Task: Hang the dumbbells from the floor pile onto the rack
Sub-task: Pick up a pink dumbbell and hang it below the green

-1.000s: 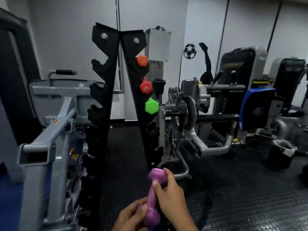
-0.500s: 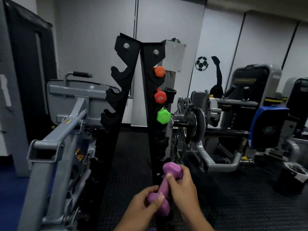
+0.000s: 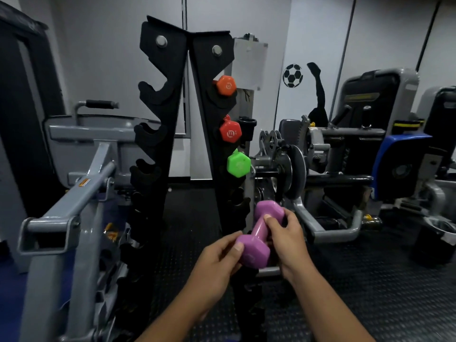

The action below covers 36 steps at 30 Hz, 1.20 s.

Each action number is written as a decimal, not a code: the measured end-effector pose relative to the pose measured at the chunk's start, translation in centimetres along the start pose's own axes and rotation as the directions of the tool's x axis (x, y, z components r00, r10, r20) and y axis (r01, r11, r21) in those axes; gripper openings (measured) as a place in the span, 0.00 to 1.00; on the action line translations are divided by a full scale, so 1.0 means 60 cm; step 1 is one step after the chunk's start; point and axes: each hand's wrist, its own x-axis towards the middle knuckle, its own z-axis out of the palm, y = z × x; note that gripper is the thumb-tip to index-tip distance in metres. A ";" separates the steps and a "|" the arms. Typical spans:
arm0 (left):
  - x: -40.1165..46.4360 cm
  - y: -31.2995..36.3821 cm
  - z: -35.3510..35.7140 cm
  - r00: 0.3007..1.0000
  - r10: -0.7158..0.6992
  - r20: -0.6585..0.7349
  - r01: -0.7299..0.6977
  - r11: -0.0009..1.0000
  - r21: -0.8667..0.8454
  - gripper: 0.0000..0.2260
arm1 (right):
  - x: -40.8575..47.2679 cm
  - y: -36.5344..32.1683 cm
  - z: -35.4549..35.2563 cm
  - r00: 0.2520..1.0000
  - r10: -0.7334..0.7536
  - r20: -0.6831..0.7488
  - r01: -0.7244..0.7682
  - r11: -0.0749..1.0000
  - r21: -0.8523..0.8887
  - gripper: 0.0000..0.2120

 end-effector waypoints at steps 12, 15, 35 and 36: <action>0.191 0.027 -0.054 0.920 0.231 -0.317 -0.176 0.966 0.192 0.24 | 0.179 -0.058 0.040 0.996 -0.043 0.081 0.043 0.999 -0.009 0.11; 0.213 0.020 -0.038 0.922 0.227 -0.314 -0.173 0.967 0.189 0.21 | 0.210 -0.064 0.057 0.987 0.039 0.154 -0.032 0.998 -0.048 0.13; 0.251 -0.060 -0.043 0.900 0.361 -0.243 -0.225 0.863 0.452 0.25 | 0.289 -0.059 0.122 0.868 0.243 0.434 -0.056 0.915 -0.400 0.05; 0.251 -0.060 -0.042 0.900 0.360 -0.246 -0.222 0.864 0.452 0.25 | 0.289 -0.059 0.124 0.862 0.255 0.438 -0.059 0.909 -0.413 0.05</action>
